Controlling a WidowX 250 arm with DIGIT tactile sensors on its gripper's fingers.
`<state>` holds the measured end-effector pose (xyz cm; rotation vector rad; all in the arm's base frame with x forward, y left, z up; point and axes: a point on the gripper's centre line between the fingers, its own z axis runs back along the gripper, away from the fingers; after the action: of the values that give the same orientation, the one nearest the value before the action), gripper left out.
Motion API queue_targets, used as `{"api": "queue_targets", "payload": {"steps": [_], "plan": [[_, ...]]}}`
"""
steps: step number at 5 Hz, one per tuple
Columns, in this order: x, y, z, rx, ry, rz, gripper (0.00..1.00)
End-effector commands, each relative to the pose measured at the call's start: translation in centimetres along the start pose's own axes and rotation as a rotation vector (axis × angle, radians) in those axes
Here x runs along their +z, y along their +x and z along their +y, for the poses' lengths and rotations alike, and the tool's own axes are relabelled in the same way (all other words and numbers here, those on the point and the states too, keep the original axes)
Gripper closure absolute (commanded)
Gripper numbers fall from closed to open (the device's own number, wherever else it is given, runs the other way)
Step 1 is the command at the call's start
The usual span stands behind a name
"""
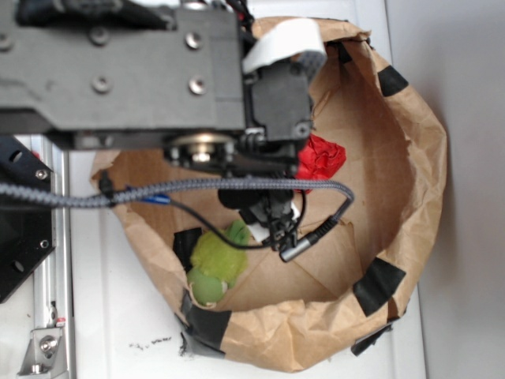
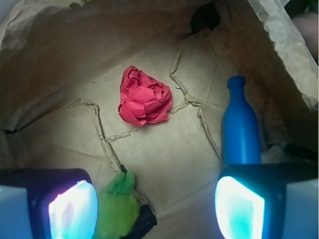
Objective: Grab the blue bottle.
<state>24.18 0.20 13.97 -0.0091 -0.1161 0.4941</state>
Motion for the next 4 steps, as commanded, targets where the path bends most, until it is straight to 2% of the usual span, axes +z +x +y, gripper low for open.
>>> {"api": "queue_targets", "payload": {"steps": [1,3,4], "plan": [[0.7,0.8,1.1,0.03,-0.018,-0.023,0.0],[0.7,0.8,1.1,0.03,-0.018,-0.023,0.0],[-0.7,0.5,0.9,0.031,-0.025,-0.027,0.0]]}}
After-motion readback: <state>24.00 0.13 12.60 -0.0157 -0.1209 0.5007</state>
